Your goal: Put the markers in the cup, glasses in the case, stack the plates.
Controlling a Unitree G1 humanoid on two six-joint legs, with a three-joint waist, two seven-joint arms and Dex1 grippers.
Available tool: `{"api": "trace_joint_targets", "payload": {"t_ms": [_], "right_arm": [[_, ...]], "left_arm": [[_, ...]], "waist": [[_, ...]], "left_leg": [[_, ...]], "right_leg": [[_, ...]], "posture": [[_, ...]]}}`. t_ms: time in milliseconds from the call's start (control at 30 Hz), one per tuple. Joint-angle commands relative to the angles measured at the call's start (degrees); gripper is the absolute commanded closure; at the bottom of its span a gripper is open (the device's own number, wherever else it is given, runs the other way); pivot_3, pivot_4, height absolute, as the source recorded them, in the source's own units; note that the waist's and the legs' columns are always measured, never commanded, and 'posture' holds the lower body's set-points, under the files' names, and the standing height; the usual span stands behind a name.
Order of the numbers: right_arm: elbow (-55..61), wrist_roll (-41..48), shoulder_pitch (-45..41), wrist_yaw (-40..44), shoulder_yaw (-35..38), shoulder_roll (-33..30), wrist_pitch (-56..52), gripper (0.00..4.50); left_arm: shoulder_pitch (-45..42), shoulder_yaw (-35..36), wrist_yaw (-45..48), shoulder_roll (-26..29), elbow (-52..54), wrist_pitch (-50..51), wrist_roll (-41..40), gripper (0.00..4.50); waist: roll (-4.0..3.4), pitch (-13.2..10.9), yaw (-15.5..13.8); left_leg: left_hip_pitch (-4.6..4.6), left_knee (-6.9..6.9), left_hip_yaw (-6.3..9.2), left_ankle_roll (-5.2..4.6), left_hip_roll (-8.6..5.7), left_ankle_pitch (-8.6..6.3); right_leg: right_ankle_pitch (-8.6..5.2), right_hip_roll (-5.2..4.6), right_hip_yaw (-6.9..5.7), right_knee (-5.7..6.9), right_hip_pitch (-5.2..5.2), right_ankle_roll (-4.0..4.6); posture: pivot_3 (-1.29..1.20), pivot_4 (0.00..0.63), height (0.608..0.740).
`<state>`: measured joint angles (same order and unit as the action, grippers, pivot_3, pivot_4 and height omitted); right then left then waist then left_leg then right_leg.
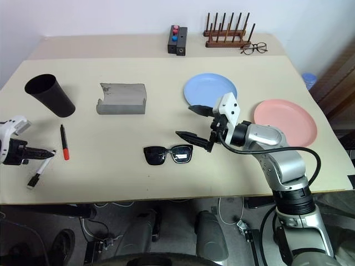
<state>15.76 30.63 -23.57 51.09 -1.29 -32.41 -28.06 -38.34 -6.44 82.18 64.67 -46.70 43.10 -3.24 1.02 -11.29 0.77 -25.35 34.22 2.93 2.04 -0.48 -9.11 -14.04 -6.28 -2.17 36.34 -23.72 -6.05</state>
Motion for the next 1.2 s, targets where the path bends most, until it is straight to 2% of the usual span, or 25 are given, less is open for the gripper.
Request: {"api": "trace_joint_targets", "payload": {"t_ms": [33, 100, 267, 467, 600, 733, 767, 867, 933, 1067, 1200], "right_arm": [[1.0, 0.5, -1.4, 0.1, 1.6, -0.3, 0.8, 0.00], [0.7, 0.2, -1.6, 0.1, 1.4, -0.2, 1.0, 0.00], [0.5, 0.2, -1.9, 0.1, 1.4, -0.2, 1.2, 0.00], [0.2, 1.1, -1.9, 0.4, 2.3, -0.3, 1.1, 0.00], [-1.3, 2.1, -3.0, 0.7, 3.1, 0.6, 1.7, 0.00], [-2.2, 3.7, -4.7, 0.5, 4.3, 1.9, 2.2, 0.00], [-2.5, 3.9, -5.2, 0.2, 4.6, 2.4, 2.3, 0.00], [-2.3, 7.3, -6.5, 0.3, 6.2, 2.8, -0.1, 0.00], [-2.7, 7.4, -6.6, 0.5, 6.2, 2.6, -0.2, 0.00], [-2.7, 10.1, -7.4, 0.5, 7.0, 3.0, -2.0, 0.00], [-1.9, 8.5, -6.8, -0.5, 6.2, 3.2, -0.4, 0.00]], "left_arm": [[1.3, 0.6, -0.1, 1.1, 0.9, -0.3, 0.1, 4.47], [1.5, 1.8, -1.2, 1.2, 1.4, -1.1, -0.3, 4.47], [1.7, 7.8, 1.3, 4.3, 7.1, 4.2, -6.0, 4.47], [2.8, 20.2, 1.6, 8.5, 11.7, 2.7, -14.4, 4.47], [0.4, 30.0, -2.7, 6.0, 13.3, 2.8, -20.9, 4.47], [1.2, 35.4, -6.0, 2.8, 17.2, 1.8, -25.2, 4.47], [1.4, 36.6, -7.3, 1.7, 18.0, 0.0, -25.6, 4.47], [-2.3, 39.7, -14.9, -4.0, 15.9, -14.8, -24.8, 4.47], [-4.8, 40.1, -16.3, -5.8, 13.5, -19.9, -25.1, 4.47], [-10.9, 38.6, -19.0, -8.4, 8.8, -30.6, -24.3, 4.47], [-19.0, 35.1, -23.9, -9.8, 1.0, -42.8, -19.9, 4.47]], "waist": [[0.00, 0.0, 0.0], [0.00, 0.0, 0.0], [0.09, 0.0, 0.0], [0.08, 0.0, 0.1], [0.09, 0.0, -0.1], [0.09, 0.0, 0.0], [0.10, 0.0, 0.0], [0.12, 0.0, -0.1], [0.15, 0.0, -0.2], [0.17, 0.0, -0.1], [0.18, 0.0, -0.2]], "left_leg": [[0.00, 0.00, 0.00, 0.00, 0.00, 0.00], [0.00, 0.00, 0.00, 0.00, 0.00, 0.00], [-0.02, 0.01, 0.02, 0.00, 0.02, 0.00], [-0.02, 0.01, 0.02, 0.01, 0.04, -0.01], [-0.02, 0.02, 0.02, 0.01, 0.08, 0.00], [0.00, 0.04, 0.02, 0.01, 0.06, 0.00], [0.01, 0.04, 0.02, 0.01, 0.06, 0.00], [0.04, 0.04, 0.03, 0.01, 0.06, 0.00], [0.03, 0.09, 0.06, 0.01, 0.07, 0.01], [0.02, 0.14, 0.06, 0.01, 0.07, 0.01], [0.03, 0.19, 0.06, 0.01, 0.07, 0.01]], "right_leg": [[0.00, 0.00, 0.00, 0.00, 0.00, 0.00], [0.00, 0.00, 0.00, 0.00, -0.01, 0.00], [0.00, 0.01, 0.00, 0.00, -0.01, 0.00], [-0.06, -0.01, -0.01, -0.03, -0.02, 0.11], [-0.10, 0.00, -0.02, -0.03, 0.00, 0.18], [0.00, 0.01, -0.02, -0.02, 0.04, 0.00], [0.01, 0.01, -0.02, -0.01, 0.05, -0.01], [0.02, 0.03, -0.02, 0.03, 0.06, -0.01], [0.11, 0.10, -0.03, 0.02, 0.10, -0.11], [0.16, 0.16, -0.02, -0.01, 0.13, -0.17], [0.18, 0.17, -0.02, 0.00, 0.17, -0.19]], "posture": [[0.00, 0.150, 0.740], [0.00, 0.150, 0.740], [0.00, 0.150, 0.740], [0.00, 0.150, 0.740], [0.00, 0.150, 0.740], [0.00, 0.150, 0.740], [0.00, 0.150, 0.740], [0.00, 0.150, 0.740], [0.00, 0.150, 0.740], [0.00, 0.150, 0.740], [0.00, 0.150, 0.740]]}}
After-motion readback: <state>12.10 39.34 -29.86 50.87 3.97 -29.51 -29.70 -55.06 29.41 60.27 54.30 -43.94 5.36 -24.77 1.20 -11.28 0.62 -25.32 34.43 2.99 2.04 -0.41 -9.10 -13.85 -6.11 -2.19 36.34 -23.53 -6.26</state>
